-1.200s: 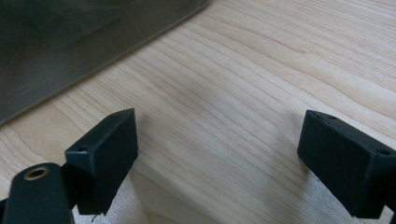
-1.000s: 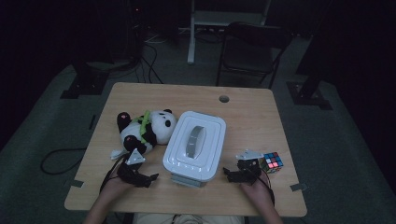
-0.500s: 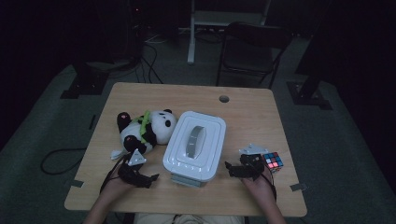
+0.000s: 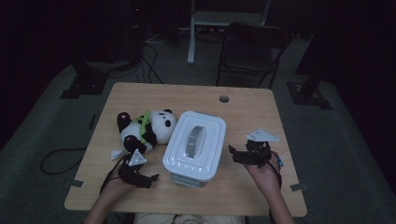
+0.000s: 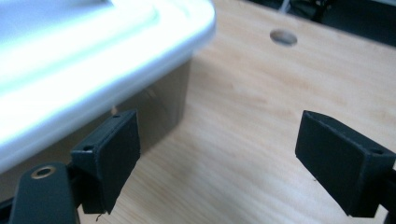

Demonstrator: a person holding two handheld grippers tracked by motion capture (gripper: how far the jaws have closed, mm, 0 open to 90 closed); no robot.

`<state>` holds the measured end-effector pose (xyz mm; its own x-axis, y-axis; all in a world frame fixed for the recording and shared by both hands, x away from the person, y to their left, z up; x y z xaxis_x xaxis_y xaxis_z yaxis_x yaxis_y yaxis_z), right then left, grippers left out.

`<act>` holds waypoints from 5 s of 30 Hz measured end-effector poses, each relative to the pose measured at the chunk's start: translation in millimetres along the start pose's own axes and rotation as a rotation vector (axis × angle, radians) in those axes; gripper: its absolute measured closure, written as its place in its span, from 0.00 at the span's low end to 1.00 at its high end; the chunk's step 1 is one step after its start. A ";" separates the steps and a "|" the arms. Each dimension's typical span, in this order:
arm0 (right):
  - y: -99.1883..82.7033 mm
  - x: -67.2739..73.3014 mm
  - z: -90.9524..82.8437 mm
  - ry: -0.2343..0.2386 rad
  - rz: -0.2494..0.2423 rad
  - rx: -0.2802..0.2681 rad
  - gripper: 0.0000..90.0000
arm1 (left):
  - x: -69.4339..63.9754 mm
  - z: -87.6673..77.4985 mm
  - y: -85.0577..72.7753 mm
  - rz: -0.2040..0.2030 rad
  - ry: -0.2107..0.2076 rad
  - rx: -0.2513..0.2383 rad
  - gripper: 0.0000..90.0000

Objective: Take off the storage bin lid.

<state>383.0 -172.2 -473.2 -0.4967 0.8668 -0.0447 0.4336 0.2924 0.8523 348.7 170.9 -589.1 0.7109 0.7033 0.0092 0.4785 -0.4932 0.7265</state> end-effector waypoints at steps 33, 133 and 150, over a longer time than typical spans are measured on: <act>56.9 119.3 6.0 0.272 -0.063 -0.088 0.15 | -0.2 -0.1 -0.1 -0.002 0.002 0.002 0.05; 99.6 -76.4 39.9 0.017 0.210 -0.217 0.81 | -0.1 -0.1 -0.1 -0.001 0.004 0.001 0.05; 52.8 -93.5 84.9 -0.034 0.363 -0.151 0.81 | -0.2 -0.1 -0.2 -0.002 0.004 0.001 0.05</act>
<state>516.1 -203.5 -468.3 -0.3053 0.9166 0.2583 0.4594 -0.0958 0.8831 348.4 170.9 -589.1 0.7076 0.7066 0.0102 0.4808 -0.4920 0.7258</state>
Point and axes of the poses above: each handheld gripper's, and its own axes: z roughly forward along the jaws, y roughly out of its top, x roughly to its left, the point moved 9 cm from there along z, roughly forward along the jaws, and after that the axes turned 3 degrees about -x, right-handed, at the moved point
